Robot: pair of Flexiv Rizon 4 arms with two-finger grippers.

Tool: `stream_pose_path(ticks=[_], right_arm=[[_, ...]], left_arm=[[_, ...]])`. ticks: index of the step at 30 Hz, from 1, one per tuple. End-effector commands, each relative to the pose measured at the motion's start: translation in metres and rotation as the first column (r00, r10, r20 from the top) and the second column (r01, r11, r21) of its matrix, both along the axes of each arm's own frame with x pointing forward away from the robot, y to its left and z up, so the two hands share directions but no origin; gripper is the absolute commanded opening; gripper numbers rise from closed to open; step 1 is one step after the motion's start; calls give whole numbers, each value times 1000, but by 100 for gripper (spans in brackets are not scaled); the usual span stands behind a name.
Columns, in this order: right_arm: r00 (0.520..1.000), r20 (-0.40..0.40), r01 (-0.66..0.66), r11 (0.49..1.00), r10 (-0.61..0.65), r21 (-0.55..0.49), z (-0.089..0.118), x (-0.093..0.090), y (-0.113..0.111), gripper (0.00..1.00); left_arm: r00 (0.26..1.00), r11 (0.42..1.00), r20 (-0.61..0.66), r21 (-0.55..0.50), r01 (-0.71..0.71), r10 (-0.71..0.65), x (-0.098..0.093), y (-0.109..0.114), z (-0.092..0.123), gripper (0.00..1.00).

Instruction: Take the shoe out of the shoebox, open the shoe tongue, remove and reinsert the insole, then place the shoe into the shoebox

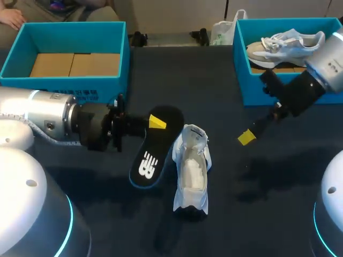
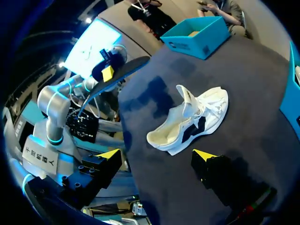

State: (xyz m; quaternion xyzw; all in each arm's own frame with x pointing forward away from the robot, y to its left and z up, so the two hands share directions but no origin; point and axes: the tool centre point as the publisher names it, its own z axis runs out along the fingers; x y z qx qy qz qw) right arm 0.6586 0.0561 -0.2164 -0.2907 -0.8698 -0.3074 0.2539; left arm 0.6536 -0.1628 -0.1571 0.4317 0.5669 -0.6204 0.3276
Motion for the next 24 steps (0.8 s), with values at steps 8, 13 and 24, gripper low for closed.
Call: stream_pose_path(ticks=[8,13,24], right_arm=[[965,216,-115,979,151,-170,-23,-38,-16,100],[965,216,-115,979,151,-170,-23,-38,-16,100],[880,341,-227,924,330,-308,-39,-45,9,100]], left_arm=[[984,998,-170,-41,52,-59,-50,1,7,0],[984,998,-170,-41,52,-59,-50,1,7,0],[948,997,-311,-62,51,-67,-66,-7,-6,0]])
